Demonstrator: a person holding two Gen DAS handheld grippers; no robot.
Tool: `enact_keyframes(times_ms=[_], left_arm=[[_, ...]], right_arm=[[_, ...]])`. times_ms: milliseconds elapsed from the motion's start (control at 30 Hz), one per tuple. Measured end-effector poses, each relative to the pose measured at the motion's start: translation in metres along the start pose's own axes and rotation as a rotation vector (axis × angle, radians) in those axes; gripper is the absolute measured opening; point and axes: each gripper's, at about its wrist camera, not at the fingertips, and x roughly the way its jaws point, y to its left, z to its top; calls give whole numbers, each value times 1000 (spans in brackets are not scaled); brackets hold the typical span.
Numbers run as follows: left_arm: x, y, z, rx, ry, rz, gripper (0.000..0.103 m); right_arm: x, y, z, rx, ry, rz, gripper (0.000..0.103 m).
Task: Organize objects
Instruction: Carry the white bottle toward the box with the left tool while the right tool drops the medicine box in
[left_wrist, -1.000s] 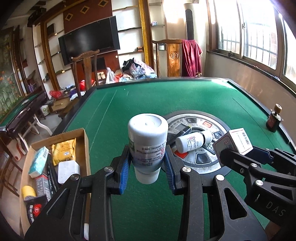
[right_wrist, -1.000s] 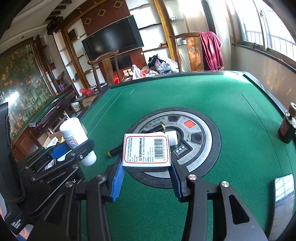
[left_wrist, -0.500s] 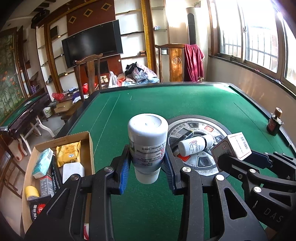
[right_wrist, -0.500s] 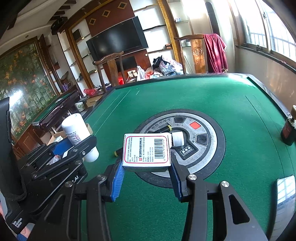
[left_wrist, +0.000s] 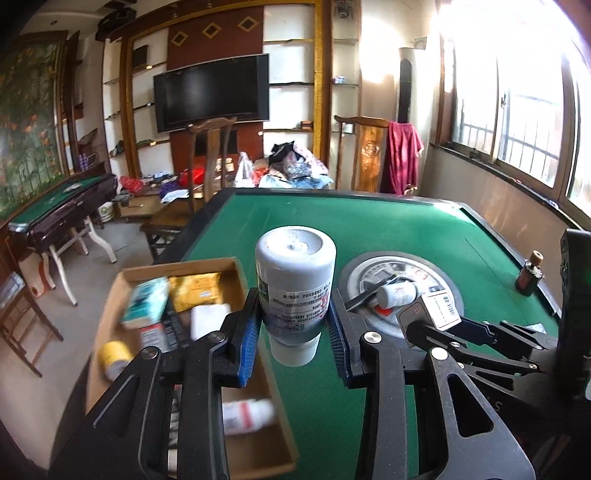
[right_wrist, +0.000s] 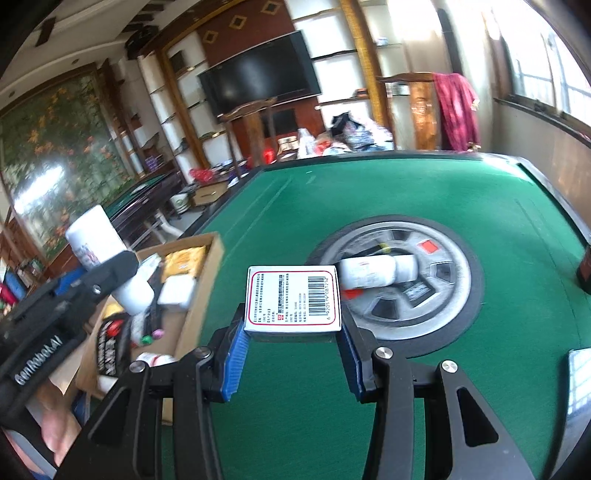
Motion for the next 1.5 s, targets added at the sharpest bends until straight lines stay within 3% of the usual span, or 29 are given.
enact_keyframes(times_ms=[267,533,933,1500], left_arm=[[-22,72,-22,-61,23,85,34],[-1,126,-59,-153,123,142,34],[15,154,-73,-214,159,143,34],[34,150,-79,-200,201,129,34]], right_arm=[[17,60,-16,-75,56,79,45],[45,124,-32,-201,104,75,45],[74,156,-40,-260,145,52,45],[108,161,-24,-244,196,54,45]])
